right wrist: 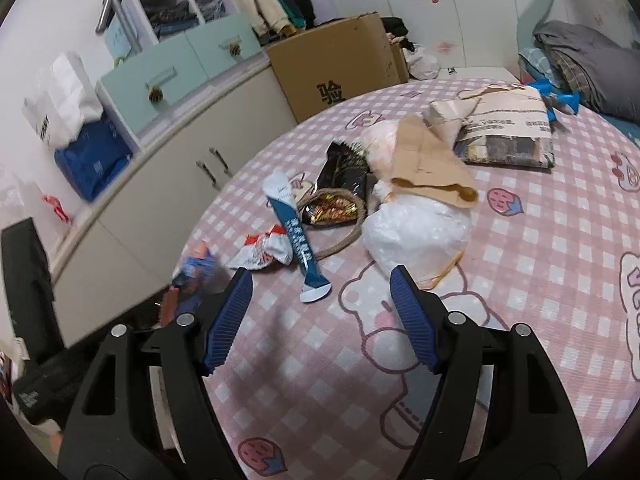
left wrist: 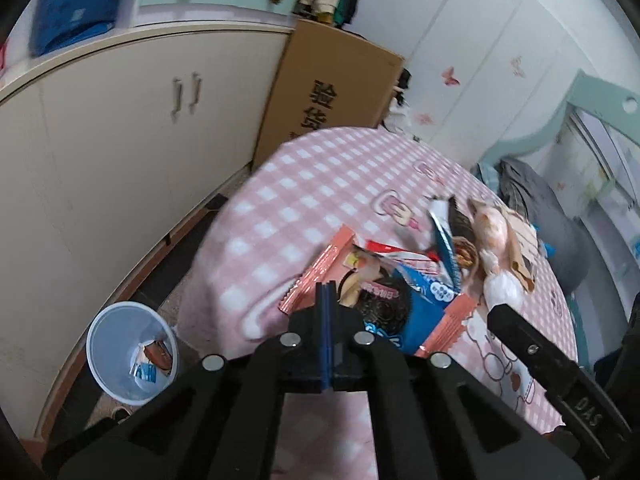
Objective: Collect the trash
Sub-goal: 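Return to the table and grasp the orange wrapper with the left tool, then grasp the blue-white stick packet with the right tool while the left holds the wrapper, then drop the wrapper and stick packet into the wastebasket with both tools, then grasp the white plastic bag with the right tool and lift it, then grasp the white-red wrapper with the left tool while the right carries the plastic bag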
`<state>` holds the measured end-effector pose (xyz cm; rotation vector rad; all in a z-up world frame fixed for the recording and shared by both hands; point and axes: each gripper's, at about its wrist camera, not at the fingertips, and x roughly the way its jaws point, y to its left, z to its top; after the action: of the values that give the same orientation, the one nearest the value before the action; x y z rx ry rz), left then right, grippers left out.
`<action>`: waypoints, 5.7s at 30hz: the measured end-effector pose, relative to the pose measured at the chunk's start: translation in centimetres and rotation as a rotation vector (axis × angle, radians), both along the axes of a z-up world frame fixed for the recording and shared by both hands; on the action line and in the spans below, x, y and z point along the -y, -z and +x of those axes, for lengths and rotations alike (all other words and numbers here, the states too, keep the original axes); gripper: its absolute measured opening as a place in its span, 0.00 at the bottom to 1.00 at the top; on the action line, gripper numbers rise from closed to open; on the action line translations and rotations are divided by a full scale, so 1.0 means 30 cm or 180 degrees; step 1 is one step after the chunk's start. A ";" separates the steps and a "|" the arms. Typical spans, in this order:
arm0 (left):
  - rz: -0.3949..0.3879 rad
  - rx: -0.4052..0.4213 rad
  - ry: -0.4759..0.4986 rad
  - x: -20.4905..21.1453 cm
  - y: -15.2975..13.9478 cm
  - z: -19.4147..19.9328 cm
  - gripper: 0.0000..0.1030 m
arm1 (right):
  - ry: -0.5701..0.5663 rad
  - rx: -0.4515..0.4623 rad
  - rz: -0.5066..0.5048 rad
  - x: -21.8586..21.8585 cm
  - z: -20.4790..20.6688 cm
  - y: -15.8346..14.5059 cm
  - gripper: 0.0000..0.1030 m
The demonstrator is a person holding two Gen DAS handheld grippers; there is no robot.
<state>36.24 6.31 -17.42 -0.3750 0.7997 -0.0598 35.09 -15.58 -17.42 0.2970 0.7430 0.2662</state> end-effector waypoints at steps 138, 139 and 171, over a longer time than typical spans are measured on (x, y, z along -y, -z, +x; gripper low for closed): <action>0.0133 0.0042 0.0531 0.199 -0.034 0.133 0.42 | 0.0312 -0.0033 -0.0015 0.204 0.070 0.015 0.25; 0.0169 0.0040 0.0555 0.210 -0.034 0.138 0.42 | 0.0317 -0.0001 -0.0029 0.211 0.066 0.010 0.25; 0.0366 0.0157 0.0657 0.270 -0.038 0.247 0.38 | 0.0196 0.0157 0.0011 0.207 0.082 -0.034 0.25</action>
<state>43.67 -1.78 -16.29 -0.1808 0.7870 -0.2143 37.56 -21.79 -16.39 0.3151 0.6834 0.2158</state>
